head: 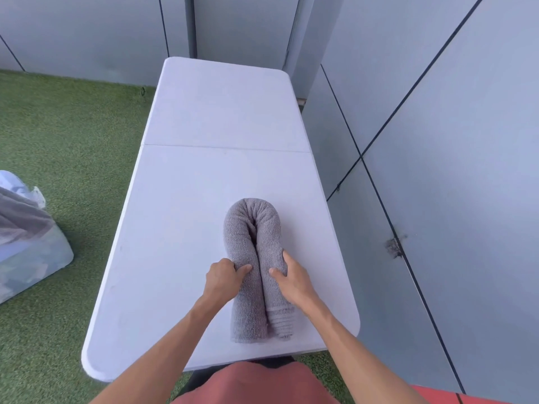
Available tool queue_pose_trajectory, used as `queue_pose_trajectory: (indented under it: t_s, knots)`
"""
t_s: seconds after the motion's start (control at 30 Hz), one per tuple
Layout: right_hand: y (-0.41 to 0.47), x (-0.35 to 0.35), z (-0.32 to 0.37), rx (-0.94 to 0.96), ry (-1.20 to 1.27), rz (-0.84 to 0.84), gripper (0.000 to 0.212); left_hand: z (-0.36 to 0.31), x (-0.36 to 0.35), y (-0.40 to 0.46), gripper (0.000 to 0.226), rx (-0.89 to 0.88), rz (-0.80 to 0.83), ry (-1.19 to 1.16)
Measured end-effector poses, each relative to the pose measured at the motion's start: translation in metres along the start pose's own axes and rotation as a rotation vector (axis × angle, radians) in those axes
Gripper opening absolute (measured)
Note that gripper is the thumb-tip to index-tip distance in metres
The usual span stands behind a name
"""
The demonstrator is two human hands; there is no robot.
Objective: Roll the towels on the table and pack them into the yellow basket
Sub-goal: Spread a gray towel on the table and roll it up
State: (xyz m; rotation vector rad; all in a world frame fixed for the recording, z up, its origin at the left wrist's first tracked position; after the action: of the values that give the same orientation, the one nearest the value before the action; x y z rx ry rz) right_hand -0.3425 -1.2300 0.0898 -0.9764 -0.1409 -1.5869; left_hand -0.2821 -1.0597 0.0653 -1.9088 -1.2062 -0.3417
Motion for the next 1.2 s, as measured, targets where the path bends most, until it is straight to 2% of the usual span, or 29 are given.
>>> queue_pose_trajectory:
  t_s: [0.07, 0.17, 0.23, 0.33, 0.43, 0.53, 0.6, 0.73, 0.93, 1.07, 1.2]
  knots:
    - [-0.007, 0.001, -0.003, -0.018, -0.037, 0.05, 0.083, -0.005, -0.009, 0.0, 0.046, 0.015, 0.018, -0.033]
    - [-0.019, -0.003, -0.011, -0.069, -0.241, 0.18, 0.133, -0.013, -0.024, 0.0, 0.046, 0.054, 0.107, -0.099]
    - [-0.023, -0.002, -0.017, -0.097, -0.397, 0.228, 0.147, -0.021, -0.031, -0.002, 0.045, 0.071, 0.185, -0.065]
    - [-0.025, -0.006, -0.016, -0.107, -0.521, 0.2, 0.155, -0.033, -0.034, -0.003, 0.043, 0.078, 0.246, 0.061]
    - [-0.024, -0.019, -0.009, -0.135, -0.534, 0.043, 0.151, -0.041, -0.031, -0.002, 0.046, 0.073, 0.25, 0.144]
    - [-0.027, -0.022, -0.006, -0.104, -0.579, -0.118, 0.13, -0.033, -0.031, -0.002, 0.051, 0.068, 0.226, 0.21]
    - [-0.026, -0.02, -0.007, -0.077, -0.591, -0.158, 0.12, -0.019, -0.033, 0.001, 0.056, 0.076, 0.213, 0.218]
    - [-0.019, -0.024, -0.004, -0.017, -0.605, -0.14, 0.114, 0.006, -0.024, -0.005, 0.065, 0.117, 0.126, 0.122]
    - [-0.012, -0.056, 0.035, 0.125, -0.611, -0.124, 0.109, 0.057, 0.03, -0.03, 0.061, 0.107, -0.251, 0.174]
    - [-0.014, -0.111, 0.09, 0.229, -0.62, -0.065, 0.107, 0.115, 0.084, -0.046, 0.053, 0.108, -0.438, 0.204]
    - [-0.024, -0.184, 0.157, 0.324, -0.626, -0.018, 0.106, 0.194, 0.144, -0.066, 0.044, 0.161, -0.513, 0.199]
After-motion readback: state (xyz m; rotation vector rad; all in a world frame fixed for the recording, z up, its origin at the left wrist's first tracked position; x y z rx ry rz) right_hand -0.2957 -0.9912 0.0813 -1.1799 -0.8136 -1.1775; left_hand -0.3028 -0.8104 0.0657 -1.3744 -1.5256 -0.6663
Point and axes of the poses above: each hand's wrist, its own y-axis towards the middle knuckle, its own x-axis out of the back of the hand, z = x × y, the point moved 7 cm from there along y, towards the middle knuckle, and after that the axes turned 2 degrees about -y, right-handed, at the moved point
